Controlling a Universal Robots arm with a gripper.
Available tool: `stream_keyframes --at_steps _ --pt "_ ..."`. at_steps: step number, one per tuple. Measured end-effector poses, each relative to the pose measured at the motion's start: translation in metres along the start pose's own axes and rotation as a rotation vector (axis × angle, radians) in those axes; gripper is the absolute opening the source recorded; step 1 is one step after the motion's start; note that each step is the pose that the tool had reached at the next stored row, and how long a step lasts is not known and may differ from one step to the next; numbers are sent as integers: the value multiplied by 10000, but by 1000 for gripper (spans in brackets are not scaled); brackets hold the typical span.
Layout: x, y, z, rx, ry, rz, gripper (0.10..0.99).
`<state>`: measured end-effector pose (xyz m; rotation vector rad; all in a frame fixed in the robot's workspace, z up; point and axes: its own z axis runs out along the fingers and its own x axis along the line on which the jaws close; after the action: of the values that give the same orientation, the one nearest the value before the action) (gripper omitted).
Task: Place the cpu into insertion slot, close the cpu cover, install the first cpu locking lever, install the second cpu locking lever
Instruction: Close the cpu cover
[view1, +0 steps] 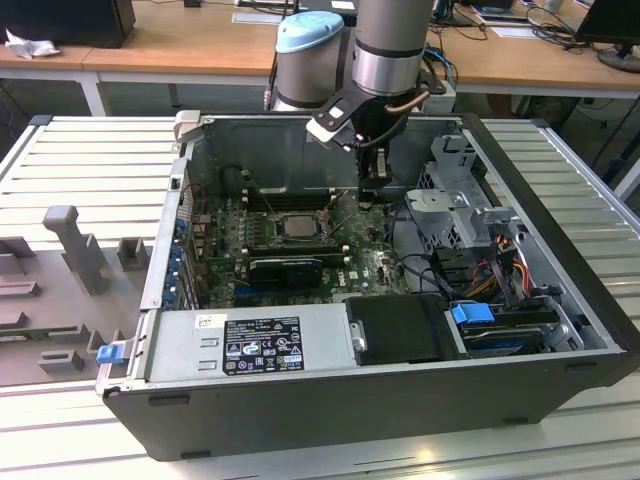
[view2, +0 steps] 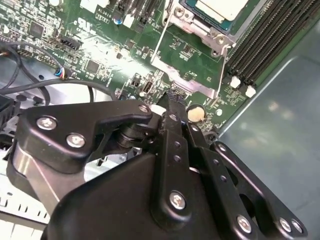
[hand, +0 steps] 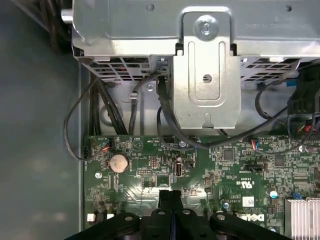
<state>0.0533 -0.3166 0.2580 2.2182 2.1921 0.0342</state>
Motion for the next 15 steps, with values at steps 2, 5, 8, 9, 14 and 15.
stream_keyframes --at_steps 2,5,8,9,14,15 --pt "0 -6 61 -1 4 -73 106" --pt "0 -54 77 1 1 -96 106" --pt "-2 -148 76 1 3 -95 106" --pt "-1 -152 76 0 3 -97 106" --pt "-2 -196 75 0 4 -96 106" --pt "-2 -197 75 0 4 -96 106"
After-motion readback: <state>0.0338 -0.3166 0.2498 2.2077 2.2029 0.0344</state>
